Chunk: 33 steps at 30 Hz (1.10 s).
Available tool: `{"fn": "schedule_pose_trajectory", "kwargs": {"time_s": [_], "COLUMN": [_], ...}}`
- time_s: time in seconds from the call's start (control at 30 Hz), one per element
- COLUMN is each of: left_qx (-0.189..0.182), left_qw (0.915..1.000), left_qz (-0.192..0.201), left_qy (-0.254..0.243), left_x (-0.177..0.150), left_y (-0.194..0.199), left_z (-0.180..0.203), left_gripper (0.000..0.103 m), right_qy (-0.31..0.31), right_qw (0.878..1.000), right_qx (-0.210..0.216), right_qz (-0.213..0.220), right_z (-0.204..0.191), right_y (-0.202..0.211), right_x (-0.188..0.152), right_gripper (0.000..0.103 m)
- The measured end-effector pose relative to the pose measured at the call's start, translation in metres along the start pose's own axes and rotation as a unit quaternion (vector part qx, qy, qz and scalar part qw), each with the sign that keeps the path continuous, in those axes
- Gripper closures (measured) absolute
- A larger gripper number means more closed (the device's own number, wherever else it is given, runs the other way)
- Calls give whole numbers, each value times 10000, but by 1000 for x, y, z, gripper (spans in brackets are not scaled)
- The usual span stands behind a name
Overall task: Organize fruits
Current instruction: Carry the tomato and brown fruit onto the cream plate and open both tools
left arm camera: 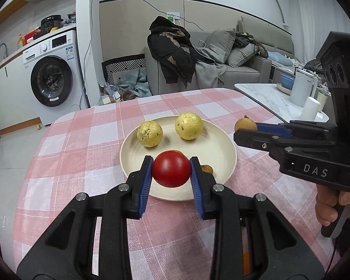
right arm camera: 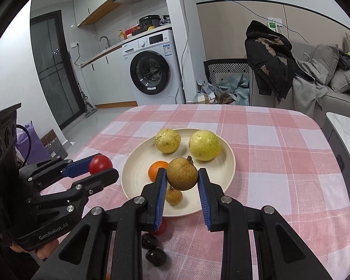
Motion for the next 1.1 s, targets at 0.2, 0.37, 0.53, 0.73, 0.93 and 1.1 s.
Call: {"fn": "schedule_pose_trajectory", "kwargs": {"time_s": [0.2,0.37,0.53,0.73,0.93,1.1], "left_qx": [29,90,155,174,164,152], "left_qw": [10000,9996,9992,9988,9987,9988], "left_qz": [-17,-56,-99,-147,-175,-207], "left_qy": [90,255,354,432,441,418], "left_x": [3,2,-4,-9,-14,-15], "left_y": [-7,-18,-31,-45,-52,-56], "left_z": [-4,-16,-30,-42,-44,-45], "left_gripper": [74,74,74,74,74,74], "right_qy": [-39,-143,-219,-394,-224,-72], "right_qw": [10000,9997,9987,9968,9972,9975], "right_qx": [41,44,-43,-62,-166,-205], "right_qz": [-21,-181,-450,-690,-688,-677], "right_z": [-5,-5,1,11,8,2], "right_y": [-7,-24,-45,-58,-63,-64], "right_x": [6,3,-8,-17,-22,-25], "right_gripper": [76,76,76,76,76,75]}}
Point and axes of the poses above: each gripper's, at about its wrist camera, not at the fingertips, and y roughly against the way its jaws point, z to its right, x to its top, the point moved 10 cm from there along -y, roughly the way its jaws point, and after that the axes turned 13 degrees about -x, right-handed, at the moved point
